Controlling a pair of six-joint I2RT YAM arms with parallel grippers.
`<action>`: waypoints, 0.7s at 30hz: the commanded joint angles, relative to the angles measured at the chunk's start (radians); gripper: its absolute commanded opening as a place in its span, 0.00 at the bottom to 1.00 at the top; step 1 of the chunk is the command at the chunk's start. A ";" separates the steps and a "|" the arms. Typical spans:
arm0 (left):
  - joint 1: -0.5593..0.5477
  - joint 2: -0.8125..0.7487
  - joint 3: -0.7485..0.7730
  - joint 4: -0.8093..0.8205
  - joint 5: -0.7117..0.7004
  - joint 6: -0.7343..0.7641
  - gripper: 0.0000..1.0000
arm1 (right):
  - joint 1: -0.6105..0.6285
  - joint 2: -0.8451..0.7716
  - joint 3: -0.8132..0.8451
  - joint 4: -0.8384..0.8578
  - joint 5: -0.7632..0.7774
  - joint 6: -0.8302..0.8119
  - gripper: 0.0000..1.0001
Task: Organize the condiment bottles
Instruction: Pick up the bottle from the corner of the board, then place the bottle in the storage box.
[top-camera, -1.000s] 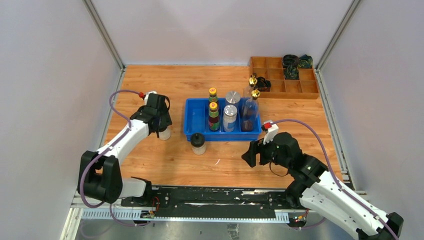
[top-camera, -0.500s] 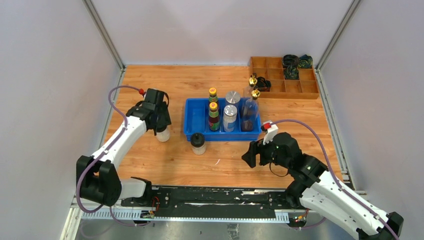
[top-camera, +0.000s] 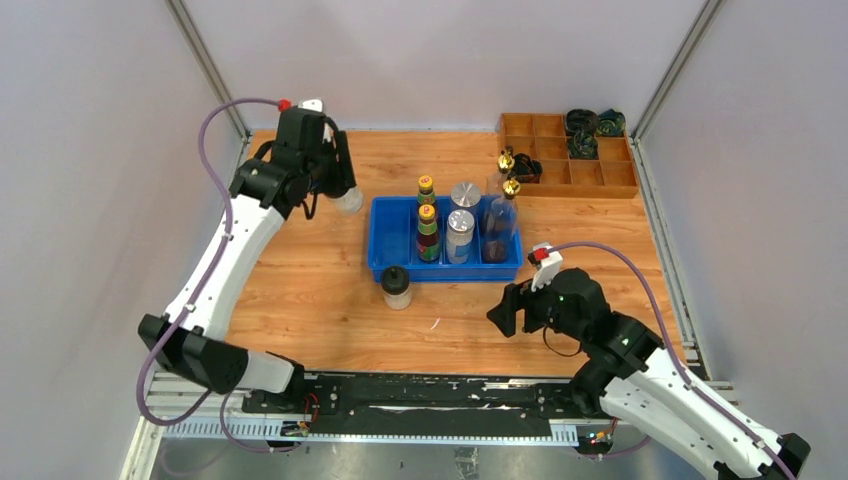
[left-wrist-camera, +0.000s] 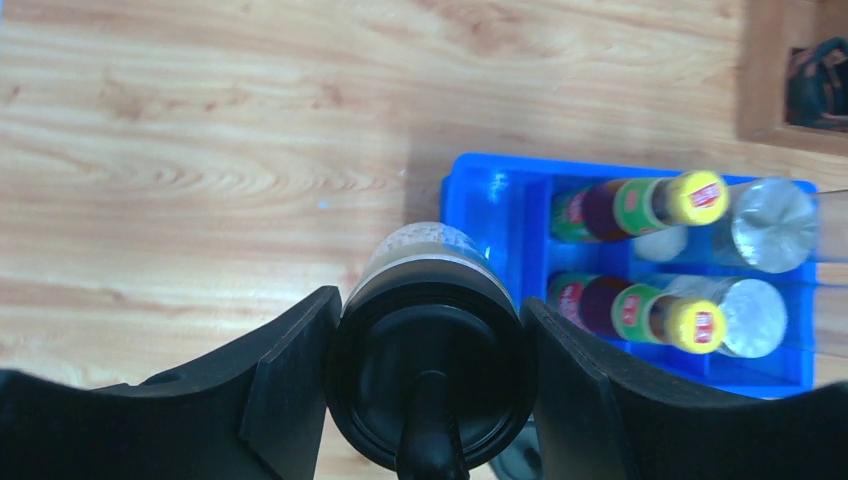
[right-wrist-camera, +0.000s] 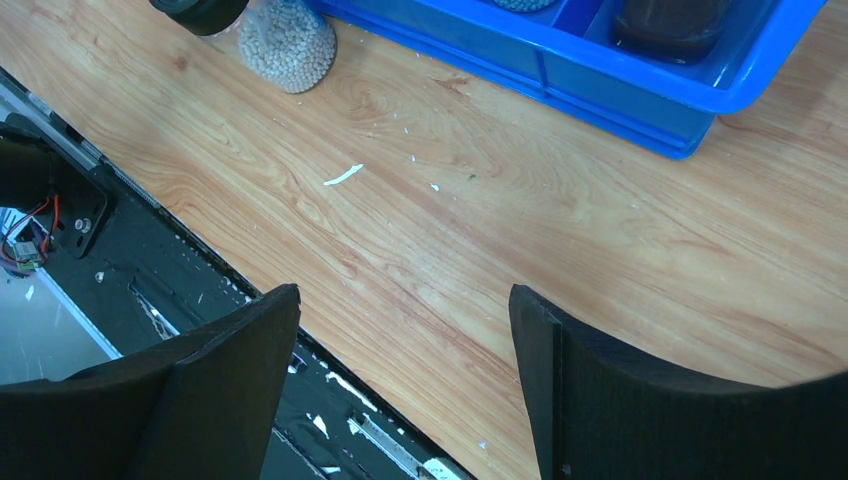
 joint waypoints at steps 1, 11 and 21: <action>-0.058 0.109 0.162 -0.058 0.043 0.030 0.52 | 0.018 -0.032 0.026 -0.050 0.021 0.011 0.82; -0.207 0.387 0.435 -0.107 -0.003 0.066 0.52 | 0.019 -0.090 0.033 -0.110 0.034 0.018 0.82; -0.213 0.447 0.344 -0.035 -0.032 0.070 0.52 | 0.019 -0.104 0.032 -0.117 0.033 0.024 0.82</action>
